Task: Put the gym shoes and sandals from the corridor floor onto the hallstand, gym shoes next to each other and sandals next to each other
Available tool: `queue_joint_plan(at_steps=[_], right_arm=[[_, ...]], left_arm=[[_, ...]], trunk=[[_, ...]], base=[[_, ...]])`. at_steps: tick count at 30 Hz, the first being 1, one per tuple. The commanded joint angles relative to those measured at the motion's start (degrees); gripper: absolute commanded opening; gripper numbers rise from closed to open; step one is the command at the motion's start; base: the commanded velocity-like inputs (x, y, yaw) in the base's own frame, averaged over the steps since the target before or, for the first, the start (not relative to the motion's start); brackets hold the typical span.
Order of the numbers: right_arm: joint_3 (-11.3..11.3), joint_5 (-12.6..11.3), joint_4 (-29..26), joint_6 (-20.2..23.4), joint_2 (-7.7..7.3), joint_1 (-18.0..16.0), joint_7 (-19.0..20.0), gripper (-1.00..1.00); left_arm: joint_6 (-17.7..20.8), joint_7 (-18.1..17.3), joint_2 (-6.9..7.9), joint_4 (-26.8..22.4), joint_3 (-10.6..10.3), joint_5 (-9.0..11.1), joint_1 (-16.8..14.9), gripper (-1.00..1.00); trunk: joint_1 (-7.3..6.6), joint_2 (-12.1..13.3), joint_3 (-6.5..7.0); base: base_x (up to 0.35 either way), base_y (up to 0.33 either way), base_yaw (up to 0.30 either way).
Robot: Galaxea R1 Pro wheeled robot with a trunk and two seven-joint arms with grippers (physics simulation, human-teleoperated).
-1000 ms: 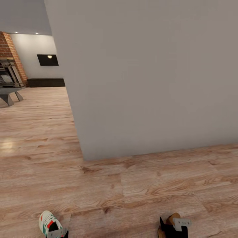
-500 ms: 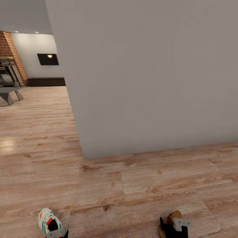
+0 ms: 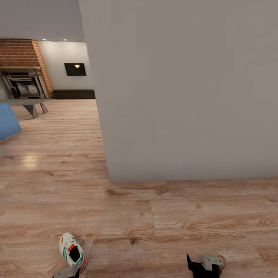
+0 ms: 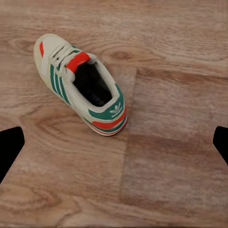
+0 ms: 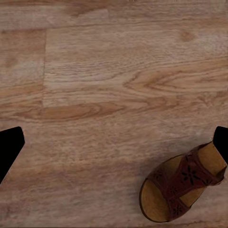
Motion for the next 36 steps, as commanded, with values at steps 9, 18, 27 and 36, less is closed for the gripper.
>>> queue_joint_plan(at_steps=[9, 18, 27, 36], right_arm=[[0.03, -0.22, 0.14, -0.1, -0.01, -0.01, -0.01, 1.0], [0.1, -0.18, 0.15, -0.1, -0.01, -0.01, -0.03, 1.0], [0.09, -0.22, 0.15, -0.14, 0.07, -0.01, -0.09, 1.0], [0.05, -0.23, 0.15, -0.19, 0.08, -0.01, -0.1, 1.0]], left_arm=[[-0.2, -0.11, -0.01, 0.07, 0.38, 0.11, -0.12, 1.0], [-0.2, -0.09, -0.01, 0.07, 0.45, 0.12, -0.12, 1.0], [-0.2, -0.03, 0.04, 0.07, 0.52, 0.13, -0.12, 1.0], [-0.26, 0.0, 0.14, 0.07, 0.58, 0.14, -0.12, 1.0]], trunk=[[-0.01, -0.02, -0.31], [-0.01, -0.02, -0.63], [-0.01, -0.02, -0.74], [-0.01, -0.02, -0.75]], base=[[0.0, 0.0, 0.275], [0.0, 0.0, 0.275], [0.0, 0.0, 0.275], [0.0, 0.0, 0.277]])
